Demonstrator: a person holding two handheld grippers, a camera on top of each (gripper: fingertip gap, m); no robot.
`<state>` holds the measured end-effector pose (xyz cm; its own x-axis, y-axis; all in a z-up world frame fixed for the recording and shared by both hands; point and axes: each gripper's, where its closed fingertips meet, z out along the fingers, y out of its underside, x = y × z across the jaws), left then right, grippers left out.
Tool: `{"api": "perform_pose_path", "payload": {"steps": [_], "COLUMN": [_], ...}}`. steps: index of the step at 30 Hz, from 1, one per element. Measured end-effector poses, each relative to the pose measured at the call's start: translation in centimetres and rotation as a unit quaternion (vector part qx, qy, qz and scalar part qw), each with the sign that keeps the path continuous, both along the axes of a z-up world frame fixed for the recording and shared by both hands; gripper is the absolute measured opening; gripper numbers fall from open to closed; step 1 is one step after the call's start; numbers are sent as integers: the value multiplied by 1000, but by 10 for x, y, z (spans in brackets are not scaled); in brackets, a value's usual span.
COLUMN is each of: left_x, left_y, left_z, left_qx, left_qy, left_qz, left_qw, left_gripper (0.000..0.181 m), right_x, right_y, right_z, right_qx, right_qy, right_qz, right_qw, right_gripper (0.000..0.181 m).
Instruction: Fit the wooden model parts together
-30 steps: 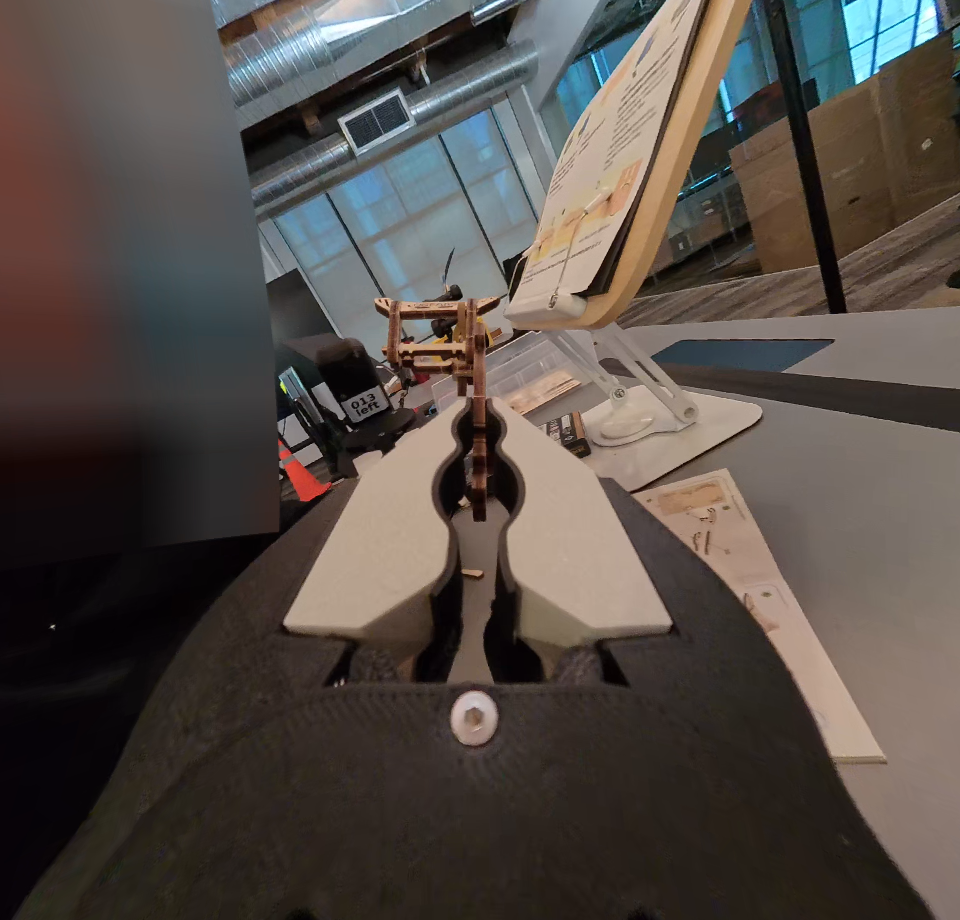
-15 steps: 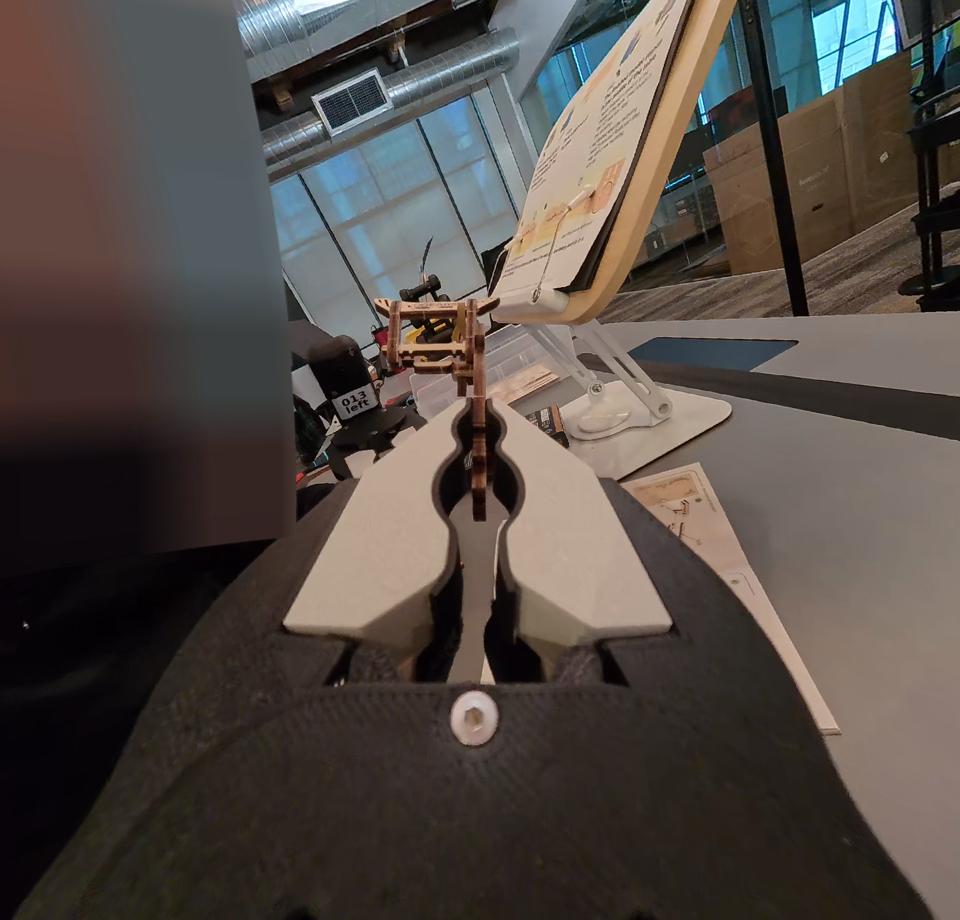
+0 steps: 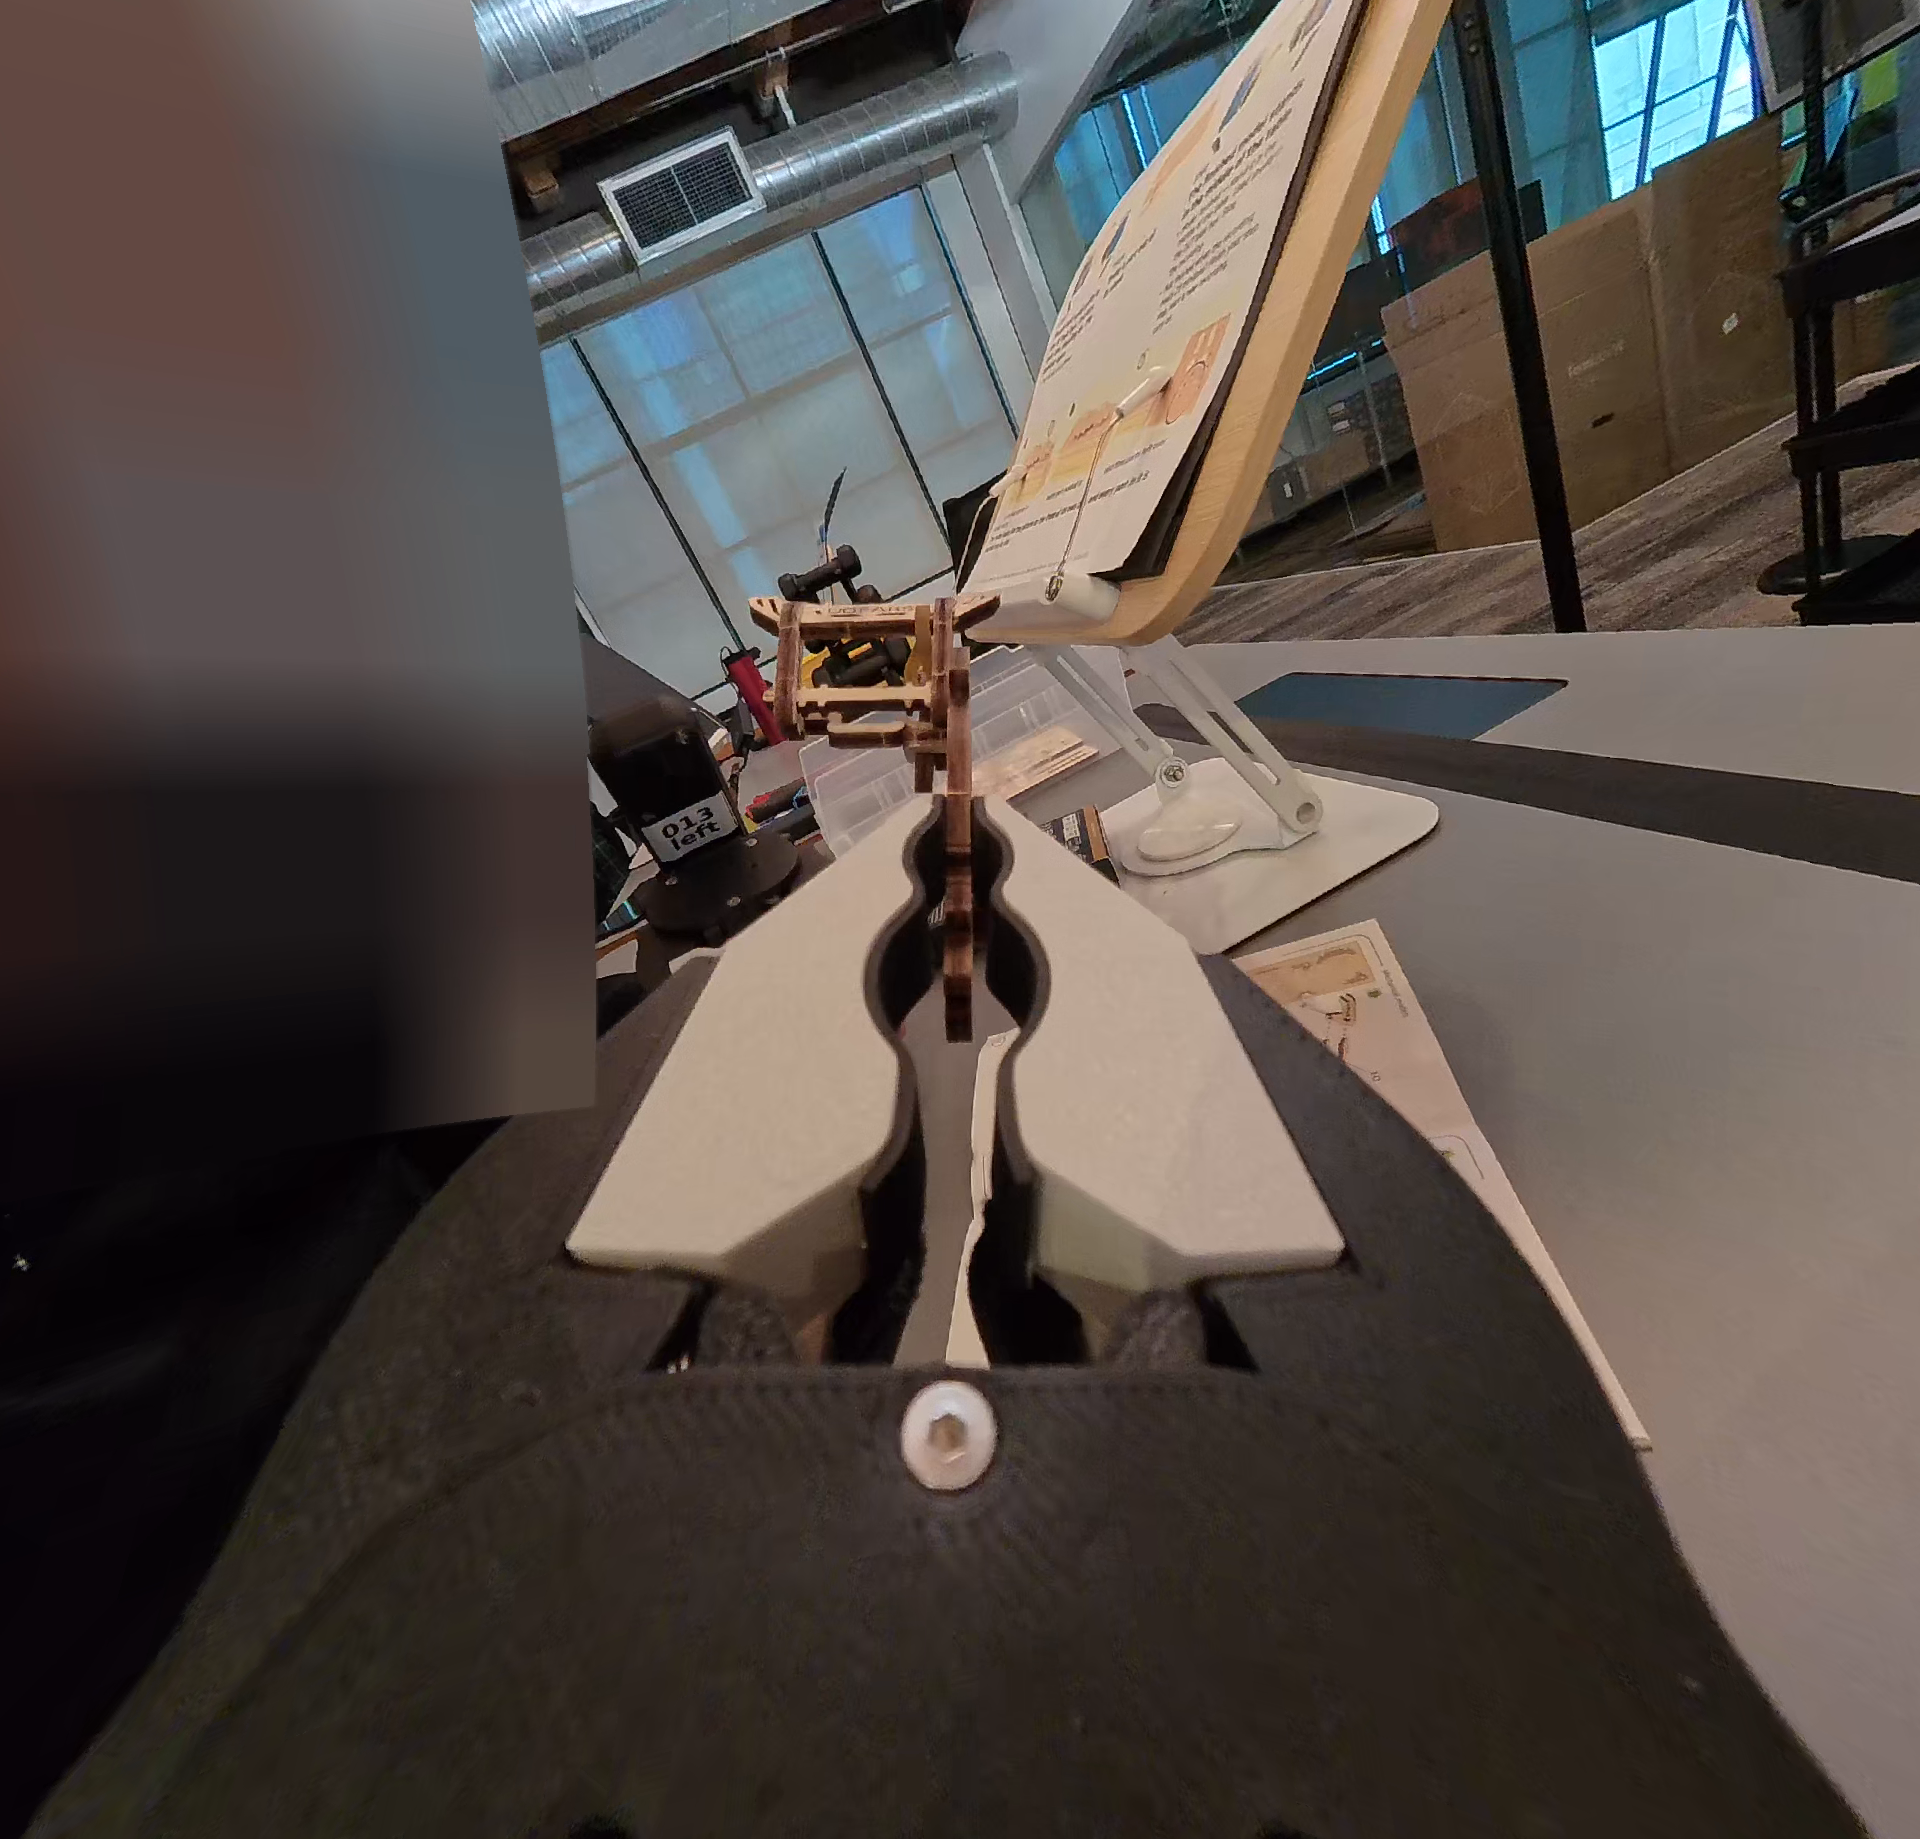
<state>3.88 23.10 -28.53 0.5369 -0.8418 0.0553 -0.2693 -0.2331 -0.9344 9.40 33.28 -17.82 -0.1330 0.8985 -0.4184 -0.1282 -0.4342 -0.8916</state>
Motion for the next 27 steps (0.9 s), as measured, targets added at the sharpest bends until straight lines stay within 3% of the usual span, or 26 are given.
{"api": "perform_pose_path", "payload": {"steps": [1,27], "left_x": [0,3], "left_y": [0,-1], "left_z": [0,-7], "left_qx": [-1,-18], "left_qy": [0,11], "left_qz": [0,-12], "left_qw": [1000,1000], "left_gripper": [32,30], "right_x": [0,0], "right_y": [0,1], "right_z": [-1,-3], "right_qx": [1,-2], "right_qy": [-1,-6], "right_qz": [0,0], "right_qw": [1000,1000], "right_gripper": [0,0]}}
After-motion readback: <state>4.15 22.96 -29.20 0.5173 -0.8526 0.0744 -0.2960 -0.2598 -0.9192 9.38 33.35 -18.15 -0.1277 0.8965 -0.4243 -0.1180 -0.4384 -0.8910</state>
